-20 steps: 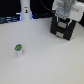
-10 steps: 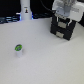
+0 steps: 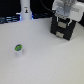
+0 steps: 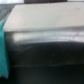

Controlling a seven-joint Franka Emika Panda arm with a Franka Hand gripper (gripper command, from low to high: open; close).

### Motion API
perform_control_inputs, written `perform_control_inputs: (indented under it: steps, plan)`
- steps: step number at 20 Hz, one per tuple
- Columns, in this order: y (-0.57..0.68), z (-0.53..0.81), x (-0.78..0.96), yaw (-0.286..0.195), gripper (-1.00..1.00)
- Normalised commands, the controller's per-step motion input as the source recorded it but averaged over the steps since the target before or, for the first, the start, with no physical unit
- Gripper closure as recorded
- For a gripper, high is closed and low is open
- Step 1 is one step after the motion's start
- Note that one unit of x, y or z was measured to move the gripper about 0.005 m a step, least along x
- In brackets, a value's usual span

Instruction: Open the kcup holder, insert the kcup into the holder, and close the kcup holder

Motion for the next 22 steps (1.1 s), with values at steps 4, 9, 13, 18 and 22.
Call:
perform_control_inputs:
  steps: [4,9,13,18,22]
  plan:
    - [-0.36,0.48,0.58,0.0,1.0]
    - [-0.29,0.26,0.66,-0.024,1.0]
    - [-0.19,0.27,0.94,-0.072,1.0]
    - [-0.21,0.23,0.96,-0.073,1.0]
    - [-0.24,0.23,0.96,-0.077,1.0]
